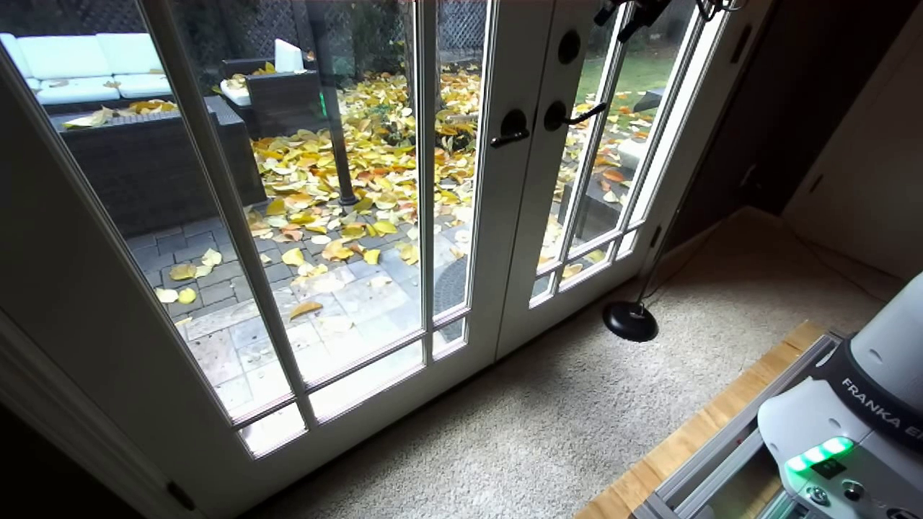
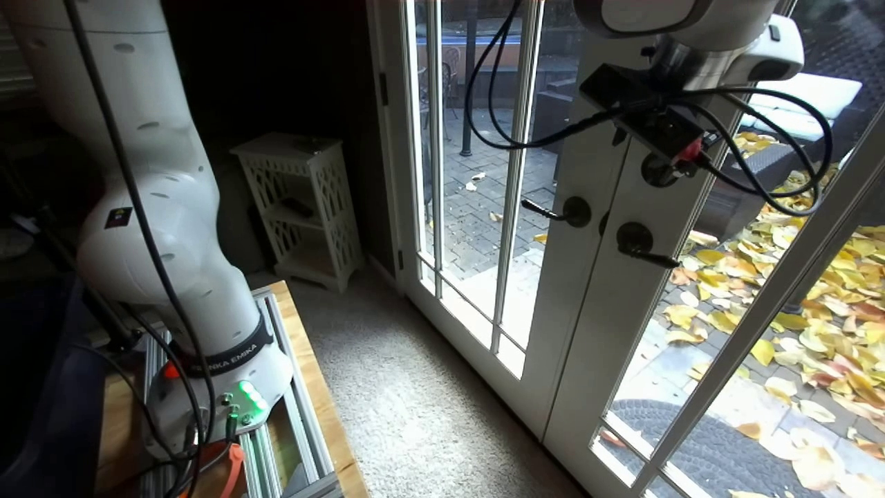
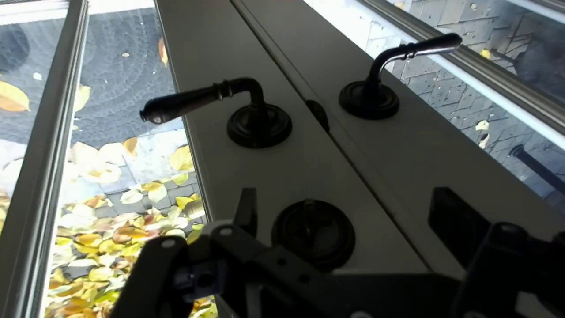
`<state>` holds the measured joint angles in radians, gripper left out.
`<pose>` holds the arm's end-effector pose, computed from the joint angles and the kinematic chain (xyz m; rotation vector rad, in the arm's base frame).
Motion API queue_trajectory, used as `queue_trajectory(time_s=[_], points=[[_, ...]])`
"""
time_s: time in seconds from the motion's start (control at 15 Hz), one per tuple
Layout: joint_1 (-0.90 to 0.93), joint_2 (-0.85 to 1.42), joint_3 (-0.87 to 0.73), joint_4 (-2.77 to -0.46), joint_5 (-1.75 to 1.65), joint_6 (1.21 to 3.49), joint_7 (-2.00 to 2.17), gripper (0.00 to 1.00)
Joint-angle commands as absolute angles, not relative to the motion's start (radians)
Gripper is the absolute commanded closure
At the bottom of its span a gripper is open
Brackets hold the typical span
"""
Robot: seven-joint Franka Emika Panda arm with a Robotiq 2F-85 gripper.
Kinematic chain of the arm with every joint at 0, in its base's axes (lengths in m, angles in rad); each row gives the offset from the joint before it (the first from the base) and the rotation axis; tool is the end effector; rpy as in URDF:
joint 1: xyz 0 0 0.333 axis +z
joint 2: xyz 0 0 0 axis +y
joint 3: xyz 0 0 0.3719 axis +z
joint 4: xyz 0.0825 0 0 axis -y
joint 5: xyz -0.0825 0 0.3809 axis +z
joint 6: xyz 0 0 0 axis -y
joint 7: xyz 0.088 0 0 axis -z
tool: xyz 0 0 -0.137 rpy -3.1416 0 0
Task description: Turn the lock on the right door.
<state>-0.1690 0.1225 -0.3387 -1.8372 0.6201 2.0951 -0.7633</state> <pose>0.5677 -0.2561 0.5153 -2.7496 0.0234 -0.5925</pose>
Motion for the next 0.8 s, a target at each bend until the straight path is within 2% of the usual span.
queue_trajectory(time_s=[0.0, 0.73], points=[[-0.229, 0.136, -0.277, -1.818, 0.625, 2.095, -0.766, 0.00], [-0.270, 0.230, -0.225, -1.738, 0.665, 2.090, -0.791, 0.00]])
